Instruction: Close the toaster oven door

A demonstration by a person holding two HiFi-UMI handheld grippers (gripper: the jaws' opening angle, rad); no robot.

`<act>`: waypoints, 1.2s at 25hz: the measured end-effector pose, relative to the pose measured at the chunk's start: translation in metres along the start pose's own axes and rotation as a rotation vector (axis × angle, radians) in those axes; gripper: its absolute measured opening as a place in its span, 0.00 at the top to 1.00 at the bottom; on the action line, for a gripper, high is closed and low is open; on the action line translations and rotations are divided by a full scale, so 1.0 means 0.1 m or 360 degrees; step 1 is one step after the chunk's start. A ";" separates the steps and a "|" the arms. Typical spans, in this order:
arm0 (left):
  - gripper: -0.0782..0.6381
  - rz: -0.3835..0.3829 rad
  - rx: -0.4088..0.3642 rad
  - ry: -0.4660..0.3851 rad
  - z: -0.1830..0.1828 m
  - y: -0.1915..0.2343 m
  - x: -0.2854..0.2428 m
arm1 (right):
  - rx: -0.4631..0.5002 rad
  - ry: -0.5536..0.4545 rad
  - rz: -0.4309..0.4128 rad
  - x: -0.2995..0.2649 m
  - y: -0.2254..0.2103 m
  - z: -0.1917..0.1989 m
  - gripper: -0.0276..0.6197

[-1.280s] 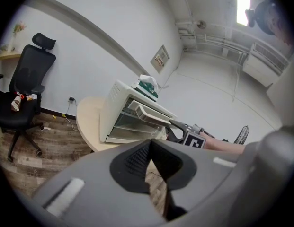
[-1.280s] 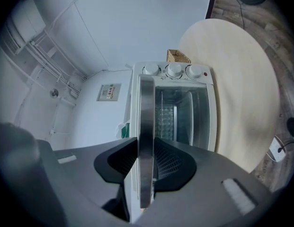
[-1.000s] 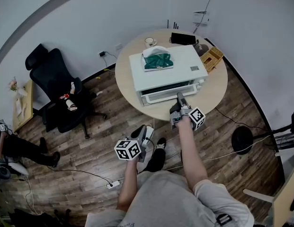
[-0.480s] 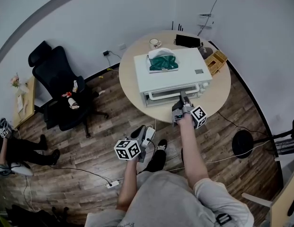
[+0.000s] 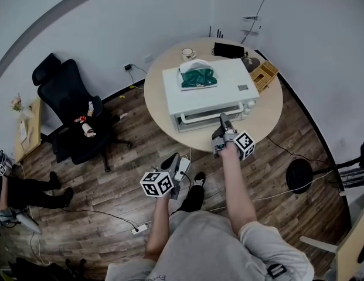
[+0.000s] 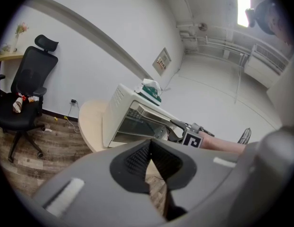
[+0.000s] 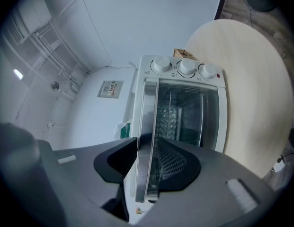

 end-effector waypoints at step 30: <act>0.81 -0.0028 -0.0336 -0.0112 0.15 -1.05 0.19 | 0.1868 0.0492 0.0055 1.99 0.86 0.65 0.78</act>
Point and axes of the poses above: the fingertips, and each gripper's own axes: x backward along the fingers, y to its left, z out of its underside, the point moved 3 cm from there along x, backward along the fingers, and after that the axes turned 1 degree about x, right-handed, at the moved point
